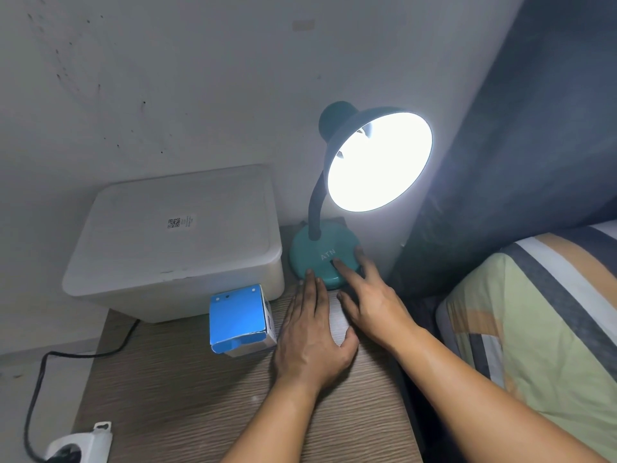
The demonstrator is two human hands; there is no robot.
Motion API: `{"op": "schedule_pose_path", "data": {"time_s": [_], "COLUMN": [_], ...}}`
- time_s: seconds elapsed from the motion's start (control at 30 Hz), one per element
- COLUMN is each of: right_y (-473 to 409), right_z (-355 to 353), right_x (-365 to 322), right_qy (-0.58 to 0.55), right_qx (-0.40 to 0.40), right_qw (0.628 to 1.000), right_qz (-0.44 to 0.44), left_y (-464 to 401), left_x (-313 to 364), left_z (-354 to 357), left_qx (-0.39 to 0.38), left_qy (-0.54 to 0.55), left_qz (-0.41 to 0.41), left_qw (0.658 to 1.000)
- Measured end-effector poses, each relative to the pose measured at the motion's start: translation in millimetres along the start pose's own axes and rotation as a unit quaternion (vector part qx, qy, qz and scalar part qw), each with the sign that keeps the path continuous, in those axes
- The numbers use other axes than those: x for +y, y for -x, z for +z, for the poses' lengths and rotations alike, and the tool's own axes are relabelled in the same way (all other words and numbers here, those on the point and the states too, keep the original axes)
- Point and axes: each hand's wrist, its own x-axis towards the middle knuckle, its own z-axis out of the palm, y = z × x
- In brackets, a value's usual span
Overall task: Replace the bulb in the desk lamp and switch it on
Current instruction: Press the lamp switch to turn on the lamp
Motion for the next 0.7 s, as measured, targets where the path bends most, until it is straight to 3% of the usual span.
{"op": "schedule_pose_path", "data": {"time_s": [0.7], "right_y": [-1.1], "right_z": [-0.5], "right_x": [1.1], "right_qy": [0.0], "right_qx": [-0.005], "right_qw": [1.0], "right_qz": [0.0], "left_y": [-0.1], "left_x": [-2.0], "left_z": [1.6], "left_qx": [-0.004], "left_qy": [0.005], "left_qz": [0.003], "left_qw": [1.0]}}
